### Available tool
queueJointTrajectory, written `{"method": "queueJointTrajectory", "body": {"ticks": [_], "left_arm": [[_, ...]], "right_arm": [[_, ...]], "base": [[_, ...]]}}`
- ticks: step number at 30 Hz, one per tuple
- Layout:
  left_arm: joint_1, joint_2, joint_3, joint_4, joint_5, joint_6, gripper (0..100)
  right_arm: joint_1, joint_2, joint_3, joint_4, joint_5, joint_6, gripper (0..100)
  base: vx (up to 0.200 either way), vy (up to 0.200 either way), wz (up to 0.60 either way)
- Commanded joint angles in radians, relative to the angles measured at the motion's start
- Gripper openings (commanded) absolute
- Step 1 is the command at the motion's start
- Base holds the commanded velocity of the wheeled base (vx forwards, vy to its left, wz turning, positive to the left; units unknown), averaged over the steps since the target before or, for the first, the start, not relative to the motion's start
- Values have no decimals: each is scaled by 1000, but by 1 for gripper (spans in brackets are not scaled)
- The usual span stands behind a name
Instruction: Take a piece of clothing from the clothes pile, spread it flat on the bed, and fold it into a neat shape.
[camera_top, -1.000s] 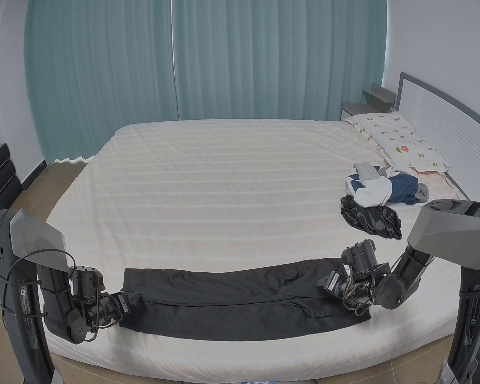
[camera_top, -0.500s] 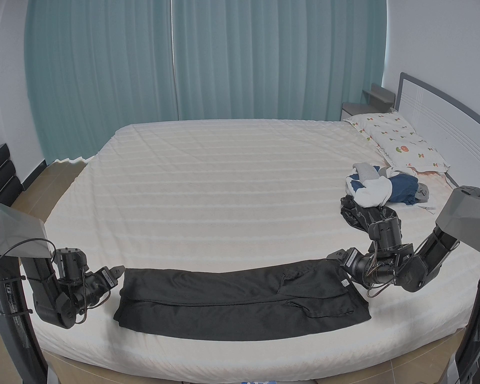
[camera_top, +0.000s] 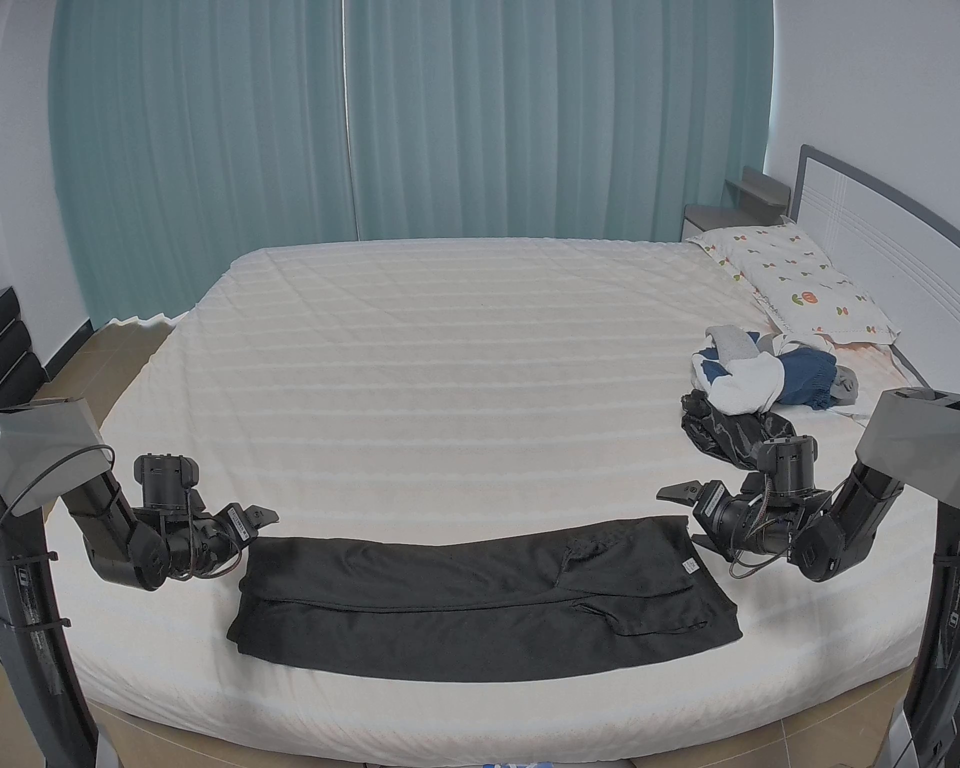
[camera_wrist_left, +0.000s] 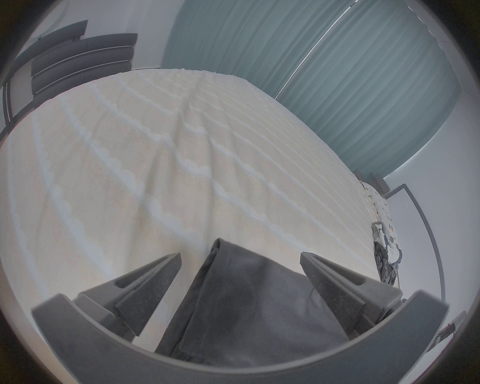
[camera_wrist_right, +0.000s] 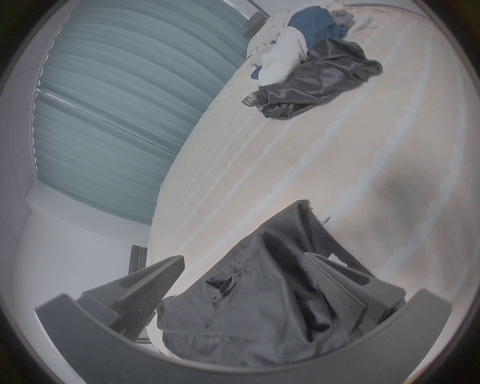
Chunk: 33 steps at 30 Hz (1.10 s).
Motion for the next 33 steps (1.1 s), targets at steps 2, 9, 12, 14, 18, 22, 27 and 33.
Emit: {"method": "queueJointTrajectory", "body": {"ticks": [2, 9, 12, 14, 18, 22, 27, 33], "left_arm": [[-15, 58, -69, 16, -1, -2, 100], [-27, 76, -70, 11, 10, 3, 0], [-27, 76, -66, 11, 19, 1, 0], [-27, 76, -61, 9, 32, 0, 0], [-25, 78, -58, 9, 67, -5, 0], [-25, 76, -58, 8, 84, -31, 0], [-25, 73, -58, -18, 90, -85, 0], [-19, 73, -50, -33, 91, -86, 0]], "right_arm": [[-9, 92, -27, -36, 6, 18, 100], [-11, 101, -29, -45, 3, 18, 100], [-11, 115, -32, -54, -2, 12, 100], [-15, 118, -29, -82, -4, 12, 100], [-18, 119, -22, -105, -8, 12, 100], [-23, 121, -30, -105, -10, 9, 100], [-29, 136, -39, -107, -10, 3, 100], [-35, 179, -79, -107, -36, -28, 100]], "base": [[0, 0, 0], [0, 0, 0], [0, 0, 0], [0, 0, 0], [0, 0, 0], [0, 0, 0], [0, 0, 0], [0, 0, 0]]}}
